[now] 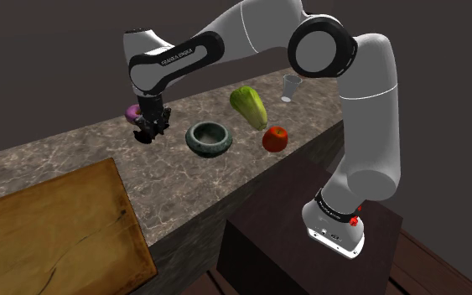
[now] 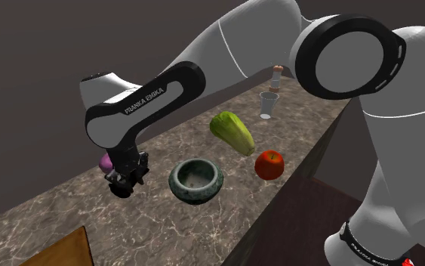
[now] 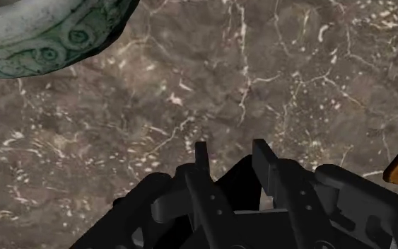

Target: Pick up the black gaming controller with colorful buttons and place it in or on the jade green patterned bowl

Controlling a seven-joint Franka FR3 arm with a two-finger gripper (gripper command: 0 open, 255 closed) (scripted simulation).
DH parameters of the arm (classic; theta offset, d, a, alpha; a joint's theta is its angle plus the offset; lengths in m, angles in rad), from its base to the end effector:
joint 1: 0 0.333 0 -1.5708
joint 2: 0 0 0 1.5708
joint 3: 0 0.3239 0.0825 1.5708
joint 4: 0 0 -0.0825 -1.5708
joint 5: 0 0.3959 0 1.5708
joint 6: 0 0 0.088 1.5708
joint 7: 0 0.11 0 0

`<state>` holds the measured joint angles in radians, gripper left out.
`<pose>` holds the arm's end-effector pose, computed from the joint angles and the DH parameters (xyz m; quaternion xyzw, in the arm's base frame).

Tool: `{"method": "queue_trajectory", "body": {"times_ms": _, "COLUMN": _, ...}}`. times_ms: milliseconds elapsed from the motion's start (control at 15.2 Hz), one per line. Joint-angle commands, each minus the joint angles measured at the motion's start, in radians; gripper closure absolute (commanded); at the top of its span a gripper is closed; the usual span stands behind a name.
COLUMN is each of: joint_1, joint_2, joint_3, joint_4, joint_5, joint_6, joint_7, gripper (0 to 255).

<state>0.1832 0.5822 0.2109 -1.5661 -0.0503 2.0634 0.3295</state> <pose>0.6571 0.2484 0.3012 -0.9982 -0.0301 0.0465 0.0215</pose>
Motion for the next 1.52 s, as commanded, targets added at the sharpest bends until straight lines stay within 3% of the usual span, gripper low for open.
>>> {"method": "queue_trajectory", "body": {"times_ms": 0, "joint_1": -0.034, "joint_2": 0.038, "joint_3": 0.023, "joint_4": 0.035, "joint_5": 0.06, "joint_6": 0.014, "joint_7": -0.045, "gripper": 0}}
{"method": "queue_trajectory", "body": {"times_ms": 132, "joint_1": -0.081, "joint_2": 0.096, "joint_3": 0.059, "joint_4": 0.09, "joint_5": 0.135, "joint_6": 0.024, "joint_7": -0.103, "gripper": 0}}
{"method": "queue_trajectory", "body": {"times_ms": 594, "joint_1": -0.067, "joint_2": 0.144, "joint_3": 0.057, "joint_4": 0.063, "joint_5": 0.129, "joint_6": 0.099, "joint_7": -0.1, "gripper": 0}}
{"method": "queue_trajectory", "body": {"times_ms": 1122, "joint_1": -0.067, "joint_2": 0.143, "joint_3": 0.057, "joint_4": 0.064, "joint_5": 0.129, "joint_6": 0.099, "joint_7": -0.1, "gripper": 0}}
{"method": "queue_trajectory", "body": {"times_ms": 1188, "joint_1": -0.067, "joint_2": 0.143, "joint_3": 0.057, "joint_4": 0.064, "joint_5": 0.129, "joint_6": 0.099, "joint_7": -0.1, "gripper": 255}}
{"method": "queue_trajectory", "body": {"times_ms": 1452, "joint_1": -0.067, "joint_2": 0.143, "joint_3": 0.057, "joint_4": 0.064, "joint_5": 0.129, "joint_6": 0.099, "joint_7": -0.1, "gripper": 255}}
